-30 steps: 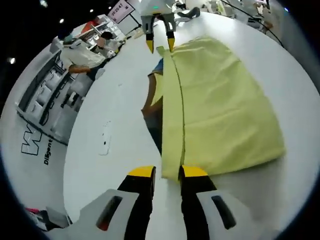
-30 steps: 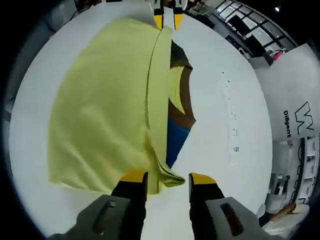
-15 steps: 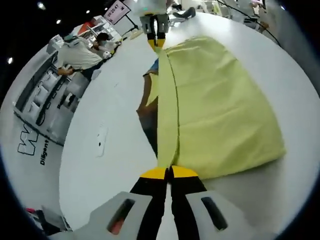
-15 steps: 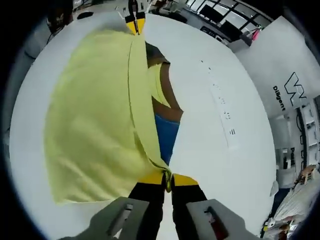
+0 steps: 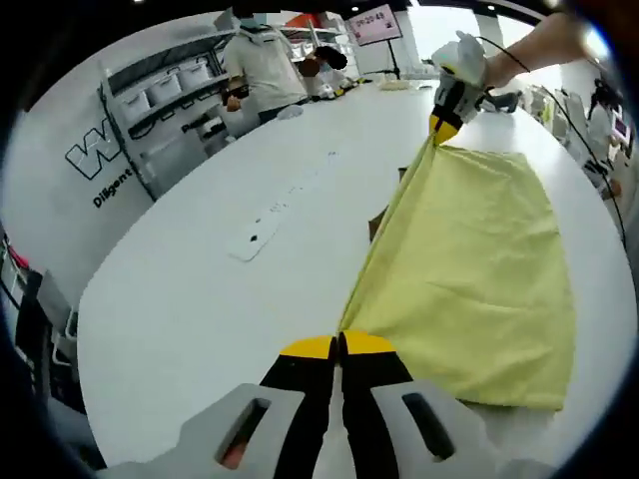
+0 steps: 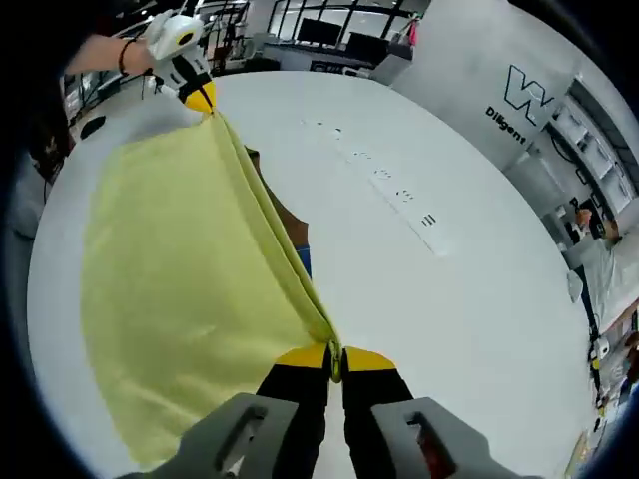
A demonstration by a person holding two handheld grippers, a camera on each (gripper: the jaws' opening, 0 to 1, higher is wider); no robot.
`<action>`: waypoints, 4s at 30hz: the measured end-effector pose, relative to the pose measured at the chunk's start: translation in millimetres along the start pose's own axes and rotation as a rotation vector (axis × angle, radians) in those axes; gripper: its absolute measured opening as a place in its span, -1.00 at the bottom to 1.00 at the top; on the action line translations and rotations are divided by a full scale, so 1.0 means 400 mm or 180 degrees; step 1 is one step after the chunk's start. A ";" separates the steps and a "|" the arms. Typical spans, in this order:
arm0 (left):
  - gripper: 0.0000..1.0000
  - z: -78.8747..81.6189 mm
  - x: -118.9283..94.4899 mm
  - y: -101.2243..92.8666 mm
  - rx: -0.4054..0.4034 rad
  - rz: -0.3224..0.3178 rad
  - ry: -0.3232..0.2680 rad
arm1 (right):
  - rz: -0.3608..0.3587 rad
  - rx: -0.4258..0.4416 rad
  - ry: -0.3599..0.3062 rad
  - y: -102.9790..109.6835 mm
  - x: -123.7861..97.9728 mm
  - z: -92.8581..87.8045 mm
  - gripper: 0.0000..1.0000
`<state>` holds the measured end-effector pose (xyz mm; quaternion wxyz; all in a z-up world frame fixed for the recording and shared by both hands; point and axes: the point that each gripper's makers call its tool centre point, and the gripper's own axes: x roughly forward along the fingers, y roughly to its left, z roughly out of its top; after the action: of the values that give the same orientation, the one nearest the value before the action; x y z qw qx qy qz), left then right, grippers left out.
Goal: Fold the garment on the visible template until the final outline fits inside the template.
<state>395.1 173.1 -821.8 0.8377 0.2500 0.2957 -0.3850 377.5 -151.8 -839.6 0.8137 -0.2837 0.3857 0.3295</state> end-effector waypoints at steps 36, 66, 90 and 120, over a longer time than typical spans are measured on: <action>-0.92 -0.063 -0.058 0.111 -0.0905 0.0760 0.0265 | -0.0931 0.1114 -0.0163 -0.124 -0.046 -0.022 -1.00; -0.96 -0.033 -0.184 -0.032 -0.1341 0.0656 -0.0354 | -0.0905 0.1595 -0.0902 -0.018 -0.186 -0.013 -1.00; -0.85 -0.099 -0.235 -0.231 -0.1494 0.0319 -0.0533 | -0.0537 0.1795 -0.0930 0.167 -0.211 -0.100 -1.00; -1.00 -0.158 -0.206 -0.334 -0.2120 -0.0134 -0.0556 | -0.0128 0.2106 -0.0645 0.268 -0.191 -0.188 -1.00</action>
<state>226.2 177.8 -834.8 0.8874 -0.0773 0.3374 -0.3045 226.4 -163.3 -840.5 0.9021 0.0222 0.3832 0.1970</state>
